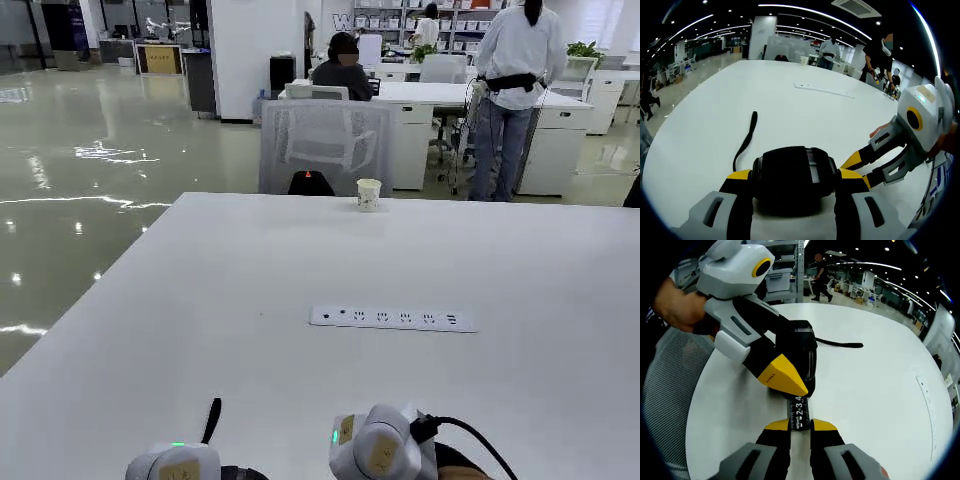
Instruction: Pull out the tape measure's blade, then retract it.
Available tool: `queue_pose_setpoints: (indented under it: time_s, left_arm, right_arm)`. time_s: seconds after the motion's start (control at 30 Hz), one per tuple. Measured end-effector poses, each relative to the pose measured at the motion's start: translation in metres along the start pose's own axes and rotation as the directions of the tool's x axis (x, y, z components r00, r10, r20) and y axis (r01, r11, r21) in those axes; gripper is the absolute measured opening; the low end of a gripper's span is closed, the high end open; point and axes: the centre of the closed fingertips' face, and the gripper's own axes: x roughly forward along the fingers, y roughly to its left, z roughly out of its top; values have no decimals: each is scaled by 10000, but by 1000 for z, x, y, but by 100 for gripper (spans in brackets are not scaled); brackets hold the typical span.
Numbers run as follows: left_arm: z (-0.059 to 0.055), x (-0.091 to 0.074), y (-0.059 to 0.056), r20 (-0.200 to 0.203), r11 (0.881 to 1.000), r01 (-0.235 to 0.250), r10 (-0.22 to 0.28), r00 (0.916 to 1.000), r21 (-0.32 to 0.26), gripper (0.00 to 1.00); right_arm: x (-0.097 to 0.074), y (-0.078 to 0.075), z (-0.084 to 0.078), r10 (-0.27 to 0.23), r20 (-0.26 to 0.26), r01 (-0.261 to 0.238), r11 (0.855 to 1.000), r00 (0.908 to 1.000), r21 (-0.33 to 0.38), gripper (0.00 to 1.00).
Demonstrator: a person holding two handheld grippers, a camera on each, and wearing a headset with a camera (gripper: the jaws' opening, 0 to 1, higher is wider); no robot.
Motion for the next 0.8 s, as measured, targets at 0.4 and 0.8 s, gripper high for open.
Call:
queue_pose_setpoints:
  time_s: [0.4,0.8]
  left_arm:
    - [0,0,1,-17,10000,2,-2,10000,-73,61]
    - [0,1,1,-39,9999,5,-5,10000,-116,61]
  right_arm:
    - [8,0,11,8,204,-8,10000,9998,-35,11]
    - [15,0,20,92,333,-88,9999,9994,-114,11]
